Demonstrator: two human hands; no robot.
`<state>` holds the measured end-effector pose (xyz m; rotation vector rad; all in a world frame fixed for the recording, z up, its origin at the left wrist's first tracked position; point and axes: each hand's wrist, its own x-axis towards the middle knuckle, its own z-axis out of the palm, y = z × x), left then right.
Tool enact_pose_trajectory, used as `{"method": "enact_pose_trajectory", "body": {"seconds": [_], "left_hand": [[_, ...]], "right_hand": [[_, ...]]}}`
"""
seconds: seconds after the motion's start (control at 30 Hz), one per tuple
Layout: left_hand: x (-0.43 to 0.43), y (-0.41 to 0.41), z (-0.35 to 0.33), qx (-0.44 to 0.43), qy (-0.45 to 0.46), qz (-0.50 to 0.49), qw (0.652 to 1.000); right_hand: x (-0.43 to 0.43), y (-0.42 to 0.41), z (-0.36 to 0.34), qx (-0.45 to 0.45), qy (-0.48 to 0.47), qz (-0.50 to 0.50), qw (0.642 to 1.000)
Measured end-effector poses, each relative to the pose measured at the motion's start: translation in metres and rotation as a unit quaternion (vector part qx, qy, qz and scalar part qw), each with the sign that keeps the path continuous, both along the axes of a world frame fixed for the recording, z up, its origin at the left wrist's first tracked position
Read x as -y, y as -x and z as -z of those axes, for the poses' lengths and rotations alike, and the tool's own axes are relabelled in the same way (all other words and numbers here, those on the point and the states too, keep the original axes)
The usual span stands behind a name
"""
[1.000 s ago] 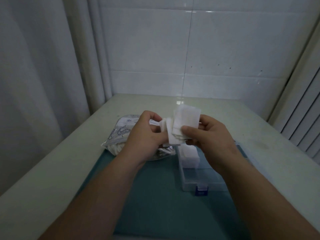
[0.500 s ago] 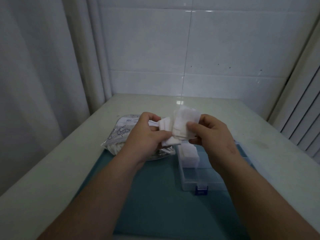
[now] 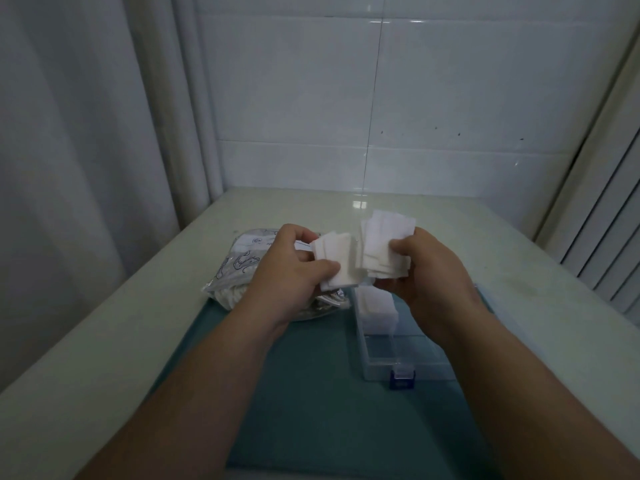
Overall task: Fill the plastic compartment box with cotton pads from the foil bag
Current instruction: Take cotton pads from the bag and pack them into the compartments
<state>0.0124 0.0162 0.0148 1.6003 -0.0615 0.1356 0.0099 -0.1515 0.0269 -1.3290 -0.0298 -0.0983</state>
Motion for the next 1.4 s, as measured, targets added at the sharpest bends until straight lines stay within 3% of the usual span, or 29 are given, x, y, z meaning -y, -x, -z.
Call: {"method": "enact_pose_trajectory", "body": {"seconds": [0.37,0.8,0.9,1.07,1.23,1.4], "left_hand": [[0.000,0.000,-0.001,0.002,-0.012,-0.008,1.000],[0.000,0.002,-0.002,0.006,-0.048,-0.020,0.999],[0.002,0.002,-0.001,0.007,-0.046,-0.015,0.999],[0.004,0.002,-0.002,-0.017,0.047,0.026,0.998],[0.005,0.004,-0.001,0.011,-0.003,0.019,1.000],[0.003,0.000,0.002,0.022,-0.051,-0.015,0.998]], "right_hand": [[0.002,-0.001,-0.002,-0.038,-0.077,0.036,0.996],[-0.001,0.000,0.002,0.033,0.023,0.023,0.999],[-0.004,0.002,0.005,0.068,0.121,0.045,0.989],[-0.006,-0.001,0.011,0.103,0.240,0.108,0.959],[-0.006,0.000,0.010,0.107,0.240,0.099,0.960],[-0.005,0.003,0.006,0.077,0.171,0.070,0.980]]}}
